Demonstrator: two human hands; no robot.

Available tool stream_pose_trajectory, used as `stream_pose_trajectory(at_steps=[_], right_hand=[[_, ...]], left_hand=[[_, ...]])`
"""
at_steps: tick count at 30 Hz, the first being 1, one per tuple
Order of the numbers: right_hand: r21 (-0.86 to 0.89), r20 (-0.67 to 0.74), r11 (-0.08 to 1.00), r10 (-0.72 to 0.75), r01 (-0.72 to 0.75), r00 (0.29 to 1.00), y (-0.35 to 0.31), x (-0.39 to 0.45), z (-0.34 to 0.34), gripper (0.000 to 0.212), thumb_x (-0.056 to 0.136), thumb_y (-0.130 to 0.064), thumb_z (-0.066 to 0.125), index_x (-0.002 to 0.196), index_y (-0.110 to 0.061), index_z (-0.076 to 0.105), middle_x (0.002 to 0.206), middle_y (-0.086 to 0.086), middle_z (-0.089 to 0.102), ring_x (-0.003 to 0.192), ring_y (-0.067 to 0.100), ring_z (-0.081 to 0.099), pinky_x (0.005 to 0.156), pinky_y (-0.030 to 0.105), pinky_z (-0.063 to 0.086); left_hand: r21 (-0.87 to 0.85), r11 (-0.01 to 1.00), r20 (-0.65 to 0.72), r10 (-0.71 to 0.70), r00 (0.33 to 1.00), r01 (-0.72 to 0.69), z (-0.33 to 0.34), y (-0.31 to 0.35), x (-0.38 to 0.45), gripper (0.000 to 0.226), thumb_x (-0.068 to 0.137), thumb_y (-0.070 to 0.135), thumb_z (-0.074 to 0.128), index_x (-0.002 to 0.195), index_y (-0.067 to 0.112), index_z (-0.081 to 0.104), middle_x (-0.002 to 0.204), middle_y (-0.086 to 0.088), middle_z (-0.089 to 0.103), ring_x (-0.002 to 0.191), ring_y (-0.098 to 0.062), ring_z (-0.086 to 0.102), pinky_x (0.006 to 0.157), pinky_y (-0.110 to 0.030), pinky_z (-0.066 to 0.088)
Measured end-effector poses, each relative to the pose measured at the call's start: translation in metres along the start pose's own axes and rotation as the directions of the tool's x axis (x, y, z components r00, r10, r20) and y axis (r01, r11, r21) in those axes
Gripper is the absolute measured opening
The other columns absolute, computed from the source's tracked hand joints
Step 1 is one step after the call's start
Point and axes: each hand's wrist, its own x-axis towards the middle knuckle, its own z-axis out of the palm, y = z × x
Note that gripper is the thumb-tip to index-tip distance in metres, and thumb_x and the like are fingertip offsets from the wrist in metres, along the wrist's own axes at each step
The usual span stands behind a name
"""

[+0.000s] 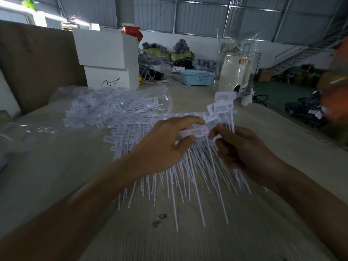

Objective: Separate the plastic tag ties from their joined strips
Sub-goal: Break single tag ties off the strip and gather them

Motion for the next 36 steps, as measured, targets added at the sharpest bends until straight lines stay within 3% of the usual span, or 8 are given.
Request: stream_pose_trajectory(at_steps=[6,13,17,22,27,30,32,36], right_hand=[[-0.037,0.048,0.999,0.024,-0.022,0.999,-0.002,-0.002,0.000,0.044,0.083,-0.051,0.066,0.069,-0.011,0.053,0.055,0.000,0.025,0.044,0.012,0.019,0.041,0.023,0.019],[0.078,0.028,0.997,0.012,-0.015,1.000,-0.002,-0.002,-0.001,0.032,0.090,-0.041,0.062,0.077,-0.013,0.070,0.058,0.000,0.021,0.044,0.012,0.016,0.040,0.022,0.020],[-0.108,-0.009,0.990,-0.092,0.090,0.996,-0.002,-0.004,0.003,0.038,0.087,-0.045,0.059,0.079,-0.008,0.067,0.052,0.000,0.030,0.042,0.012,0.024,0.041,0.023,0.024],[-0.374,-0.025,0.896,-0.268,0.240,0.963,-0.003,-0.005,0.005,0.044,0.087,-0.046,0.056,0.075,-0.005,0.062,0.054,0.007,0.037,0.045,0.015,0.031,0.045,0.025,0.027],[-0.641,0.022,0.672,-0.468,0.372,0.883,-0.003,-0.003,0.007,0.039,0.096,-0.024,0.059,0.062,-0.032,0.040,0.053,-0.015,0.042,0.047,0.003,0.039,0.051,0.013,0.029],[-0.555,-0.004,0.744,-0.450,0.372,0.893,-0.004,-0.004,0.009,0.031,0.092,-0.034,0.057,0.065,-0.020,0.056,0.050,-0.014,0.044,0.045,0.002,0.041,0.049,0.010,0.030],[-0.478,-0.026,0.813,-0.392,0.333,0.920,-0.005,-0.004,0.006,0.043,0.090,-0.042,0.057,0.072,-0.003,0.063,0.050,-0.010,0.041,0.044,0.002,0.038,0.048,0.012,0.029],[-0.493,0.024,0.824,-0.308,0.279,0.951,-0.003,-0.003,-0.001,0.052,0.089,-0.045,0.058,0.073,0.004,0.060,0.051,-0.005,0.039,0.045,0.005,0.035,0.048,0.016,0.030]], left_hand=[[-0.044,0.998,0.000,0.042,0.999,-0.042,0.005,0.007,-0.001,0.028,0.090,0.031,0.070,0.112,0.023,0.055,0.098,0.015,0.071,0.082,0.006,0.064,0.064,-0.007,0.045],[0.223,0.974,0.016,0.044,0.999,-0.046,0.000,-0.006,-0.001,0.039,0.097,0.037,0.059,0.134,0.027,0.057,0.130,0.004,0.063,0.115,-0.015,0.058,0.095,-0.033,0.046],[0.320,0.940,-0.011,0.126,0.992,-0.116,0.001,-0.005,-0.002,0.031,0.099,0.027,0.052,0.126,0.016,0.064,0.118,-0.002,0.070,0.104,-0.025,0.064,0.088,-0.042,0.052],[0.168,0.980,-0.019,0.114,0.993,-0.109,0.005,-0.005,0.000,0.026,0.102,0.018,0.048,0.117,0.012,0.068,0.105,0.002,0.073,0.089,-0.013,0.067,0.077,-0.035,0.054],[-0.065,0.997,-0.016,-0.032,0.999,0.031,0.010,-0.014,0.001,0.024,0.100,0.010,0.053,0.084,0.006,0.071,0.074,-0.001,0.070,0.063,-0.011,0.065,0.066,-0.034,0.053],[-0.133,0.991,-0.012,-0.016,1.000,0.014,0.011,-0.011,0.002,0.026,0.100,0.007,0.051,0.087,0.020,0.070,0.076,0.002,0.070,0.062,-0.011,0.066,0.065,-0.028,0.055],[-0.159,0.987,-0.005,-0.010,1.000,0.009,0.011,-0.008,0.002,0.037,0.101,0.006,0.049,0.089,0.038,0.061,0.077,0.003,0.068,0.063,-0.010,0.066,0.064,-0.022,0.053],[-0.227,0.972,-0.036,-0.067,0.997,0.057,0.011,-0.009,0.002,0.030,0.101,0.003,0.046,0.101,0.025,0.065,0.079,-0.004,0.068,0.061,-0.015,0.065,0.062,-0.023,0.052]])
